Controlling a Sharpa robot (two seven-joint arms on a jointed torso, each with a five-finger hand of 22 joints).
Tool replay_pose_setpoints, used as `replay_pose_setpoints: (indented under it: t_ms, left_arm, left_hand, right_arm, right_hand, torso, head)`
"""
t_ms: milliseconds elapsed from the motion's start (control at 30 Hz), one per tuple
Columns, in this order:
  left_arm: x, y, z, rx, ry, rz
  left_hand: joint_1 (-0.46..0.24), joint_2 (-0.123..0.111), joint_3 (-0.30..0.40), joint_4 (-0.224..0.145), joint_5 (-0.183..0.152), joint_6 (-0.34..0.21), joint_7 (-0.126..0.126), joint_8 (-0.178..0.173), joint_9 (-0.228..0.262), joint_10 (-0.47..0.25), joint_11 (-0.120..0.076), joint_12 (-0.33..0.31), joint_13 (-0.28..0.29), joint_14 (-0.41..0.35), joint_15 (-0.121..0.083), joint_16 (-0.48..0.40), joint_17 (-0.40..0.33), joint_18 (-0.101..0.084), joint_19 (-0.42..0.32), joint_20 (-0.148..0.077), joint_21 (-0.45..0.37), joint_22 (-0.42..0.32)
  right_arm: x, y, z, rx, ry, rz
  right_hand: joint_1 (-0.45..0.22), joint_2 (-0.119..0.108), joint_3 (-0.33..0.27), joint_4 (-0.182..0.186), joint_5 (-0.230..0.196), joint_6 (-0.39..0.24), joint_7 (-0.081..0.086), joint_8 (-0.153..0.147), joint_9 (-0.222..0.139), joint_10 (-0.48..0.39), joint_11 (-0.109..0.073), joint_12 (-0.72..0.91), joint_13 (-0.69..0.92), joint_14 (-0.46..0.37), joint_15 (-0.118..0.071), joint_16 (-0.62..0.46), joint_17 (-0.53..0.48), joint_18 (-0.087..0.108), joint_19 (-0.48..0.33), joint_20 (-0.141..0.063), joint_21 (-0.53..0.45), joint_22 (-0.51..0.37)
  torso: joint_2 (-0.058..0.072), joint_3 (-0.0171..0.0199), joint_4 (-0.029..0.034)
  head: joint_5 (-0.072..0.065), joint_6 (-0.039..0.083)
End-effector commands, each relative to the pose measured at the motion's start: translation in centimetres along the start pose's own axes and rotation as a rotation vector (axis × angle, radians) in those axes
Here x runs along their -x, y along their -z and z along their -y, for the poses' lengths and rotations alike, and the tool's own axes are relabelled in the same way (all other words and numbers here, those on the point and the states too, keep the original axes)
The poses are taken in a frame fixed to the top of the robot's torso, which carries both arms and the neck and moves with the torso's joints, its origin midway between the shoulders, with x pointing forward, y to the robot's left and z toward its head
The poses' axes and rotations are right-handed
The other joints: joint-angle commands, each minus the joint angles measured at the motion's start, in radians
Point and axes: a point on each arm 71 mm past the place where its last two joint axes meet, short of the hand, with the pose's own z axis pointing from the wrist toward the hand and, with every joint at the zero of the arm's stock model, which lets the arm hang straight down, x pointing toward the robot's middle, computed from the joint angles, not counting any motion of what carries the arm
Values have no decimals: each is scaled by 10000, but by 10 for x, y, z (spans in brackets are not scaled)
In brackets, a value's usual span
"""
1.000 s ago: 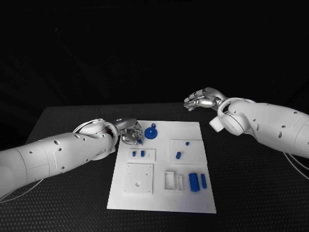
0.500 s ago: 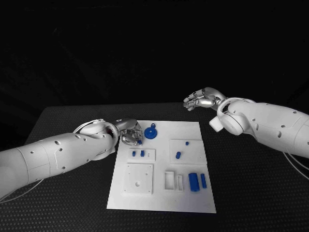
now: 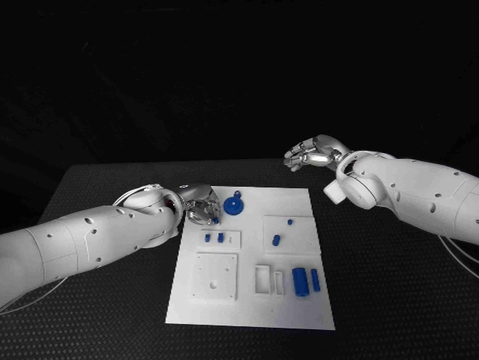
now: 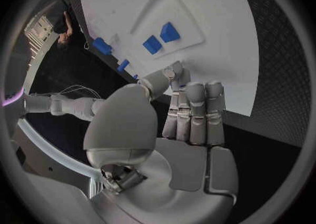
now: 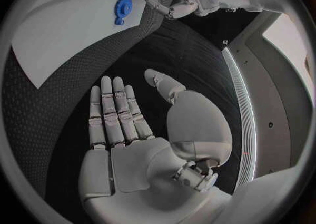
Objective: Assemble the parts on the task board
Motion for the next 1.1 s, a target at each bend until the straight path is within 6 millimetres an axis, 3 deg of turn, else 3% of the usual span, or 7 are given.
replay_pose_setpoints:
  t_ms: [33, 1100]
  left_arm:
    - [-2, -2, 4, -99, -29, -192]
    - [-13, -5, 7, -155, -129, -556]
  left_hand:
    - [-6, 130, 2, 44, 32, 67, -24, 57, 7, 71, -8, 9, 15, 34, -38, 25, -14, 131, -45, -409, -61, 10]
    - [-6, 150, 6, 36, 33, 58, -20, 46, 8, 74, -5, -16, 18, 20, -35, 23, -22, 122, -55, -415, -71, 19]
  right_arm:
    - [-2, 0, -1, 98, 2, -140]
    - [-3, -1, -2, 107, 0, -147]
  right_hand:
    - [-84, 5, -52, -21, 28, -52, 196, 35, -10, -24, 31, -33, -15, -76, -1, -59, -16, 197, -21, 11, -52, 13]
    - [-90, 7, -55, -18, 27, -53, 196, 39, -16, -24, 31, -32, -15, -76, -1, -57, -18, 199, -17, 14, -71, 29]
  torso:
    - [2, 1, -6]
    - [0, 7, -5]
  head:
    - [-2, 4]
    - [-62, -51]
